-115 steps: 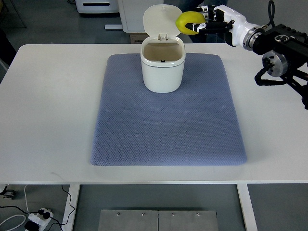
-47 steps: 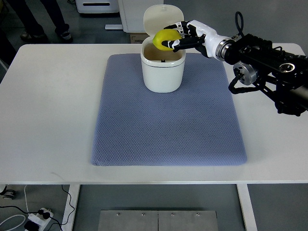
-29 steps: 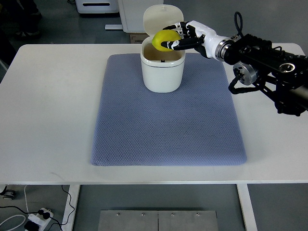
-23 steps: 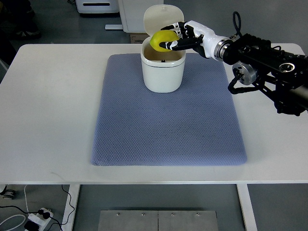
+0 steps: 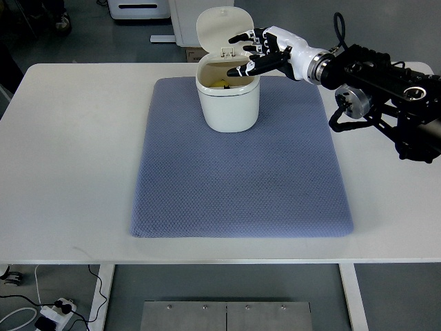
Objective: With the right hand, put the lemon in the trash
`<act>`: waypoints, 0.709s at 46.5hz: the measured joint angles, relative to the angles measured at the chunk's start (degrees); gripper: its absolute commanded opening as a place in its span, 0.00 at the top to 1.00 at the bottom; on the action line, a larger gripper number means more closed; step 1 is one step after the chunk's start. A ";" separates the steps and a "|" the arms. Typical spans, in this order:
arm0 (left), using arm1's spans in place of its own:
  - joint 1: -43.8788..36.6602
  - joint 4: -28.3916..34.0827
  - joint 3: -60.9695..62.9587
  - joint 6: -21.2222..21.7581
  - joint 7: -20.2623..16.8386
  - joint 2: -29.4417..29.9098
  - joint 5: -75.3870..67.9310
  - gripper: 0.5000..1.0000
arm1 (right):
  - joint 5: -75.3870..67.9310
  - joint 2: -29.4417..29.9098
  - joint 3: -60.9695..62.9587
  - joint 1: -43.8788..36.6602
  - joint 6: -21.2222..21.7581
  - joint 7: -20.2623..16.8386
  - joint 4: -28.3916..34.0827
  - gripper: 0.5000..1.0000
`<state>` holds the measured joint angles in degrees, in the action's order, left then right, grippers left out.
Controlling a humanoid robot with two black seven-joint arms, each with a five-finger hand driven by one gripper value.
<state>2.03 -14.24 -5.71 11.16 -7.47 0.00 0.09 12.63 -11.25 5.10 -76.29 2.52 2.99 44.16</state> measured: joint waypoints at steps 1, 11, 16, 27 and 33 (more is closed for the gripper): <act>0.01 0.00 0.00 0.00 0.00 0.00 0.00 0.00 | 0.00 -0.10 0.00 0.00 0.02 0.00 0.05 0.04; 0.01 0.00 0.00 0.00 0.00 0.00 0.00 0.00 | -0.13 -3.27 0.07 -0.07 1.96 0.04 1.91 0.02; -0.01 0.00 0.00 0.00 0.00 0.00 0.00 0.00 | -0.24 -5.57 0.16 -0.08 3.27 0.04 3.43 0.02; 0.00 0.00 0.00 0.00 -0.01 0.00 -0.01 0.00 | -0.53 -10.82 0.62 0.29 3.51 0.07 6.64 0.01; -0.01 0.00 0.00 0.00 -0.01 0.00 0.00 0.00 | -0.66 -12.87 2.31 1.18 3.46 0.20 7.15 0.00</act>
<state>2.03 -14.24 -5.71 11.16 -7.48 0.00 0.08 11.97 -24.11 7.42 -75.12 5.98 3.19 51.32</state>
